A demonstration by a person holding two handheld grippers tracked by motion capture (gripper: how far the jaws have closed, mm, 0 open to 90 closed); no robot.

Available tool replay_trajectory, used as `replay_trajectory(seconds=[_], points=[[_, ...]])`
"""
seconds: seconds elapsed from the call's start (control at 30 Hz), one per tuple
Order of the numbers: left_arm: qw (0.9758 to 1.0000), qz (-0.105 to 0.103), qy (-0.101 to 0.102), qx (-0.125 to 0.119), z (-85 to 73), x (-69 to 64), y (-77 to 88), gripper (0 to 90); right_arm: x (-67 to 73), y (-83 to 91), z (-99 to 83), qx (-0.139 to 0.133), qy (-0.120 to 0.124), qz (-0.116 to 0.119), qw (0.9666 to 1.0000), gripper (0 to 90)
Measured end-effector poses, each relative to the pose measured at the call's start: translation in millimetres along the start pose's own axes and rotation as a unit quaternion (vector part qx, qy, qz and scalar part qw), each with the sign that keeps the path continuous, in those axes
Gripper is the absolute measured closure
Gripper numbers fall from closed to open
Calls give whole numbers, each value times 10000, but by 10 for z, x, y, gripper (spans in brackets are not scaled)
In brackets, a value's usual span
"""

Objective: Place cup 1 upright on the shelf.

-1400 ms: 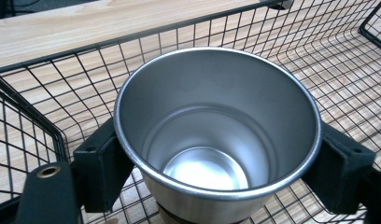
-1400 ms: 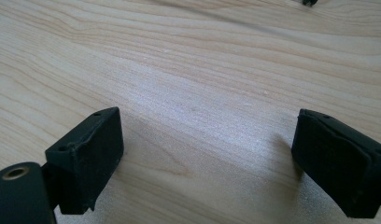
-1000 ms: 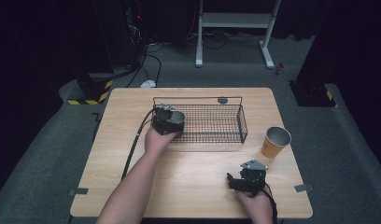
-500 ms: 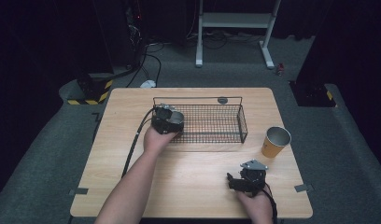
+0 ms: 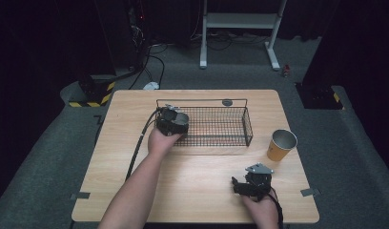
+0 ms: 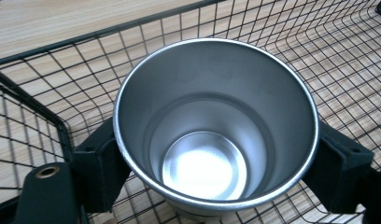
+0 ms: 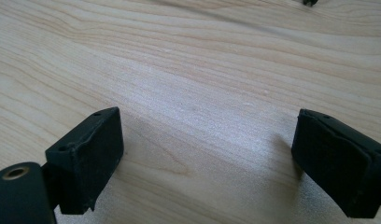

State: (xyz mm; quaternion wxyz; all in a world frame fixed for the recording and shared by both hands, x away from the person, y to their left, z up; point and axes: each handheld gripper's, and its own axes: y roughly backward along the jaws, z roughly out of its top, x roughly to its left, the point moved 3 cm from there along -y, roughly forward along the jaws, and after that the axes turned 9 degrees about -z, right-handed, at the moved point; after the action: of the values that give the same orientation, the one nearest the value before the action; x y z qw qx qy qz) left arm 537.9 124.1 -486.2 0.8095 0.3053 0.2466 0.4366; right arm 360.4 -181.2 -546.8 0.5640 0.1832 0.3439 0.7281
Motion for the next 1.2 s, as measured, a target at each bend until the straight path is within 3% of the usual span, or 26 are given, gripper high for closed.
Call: replay_trajectory(seconds=[0.2,0.4,0.67,1.0,1.2], points=[[10000,-25,8,47,-3,-13,-8,176,0,0,0,1,-1,1,10000,89],[9998,-107,110,158,-17,-1,-22,90,0,0,0,-1,1,0,10000,89],[9997,-123,178,109,-4,4,6,7,0,0,0,1,0,1,10000,89],[9998,-21,130,-171,12,37,143,6,0,0,0,-1,2,0,10000,89],[9990,-113,117,-414,4,21,241,6,0,0,0,-1,2,-1,10000,89]])
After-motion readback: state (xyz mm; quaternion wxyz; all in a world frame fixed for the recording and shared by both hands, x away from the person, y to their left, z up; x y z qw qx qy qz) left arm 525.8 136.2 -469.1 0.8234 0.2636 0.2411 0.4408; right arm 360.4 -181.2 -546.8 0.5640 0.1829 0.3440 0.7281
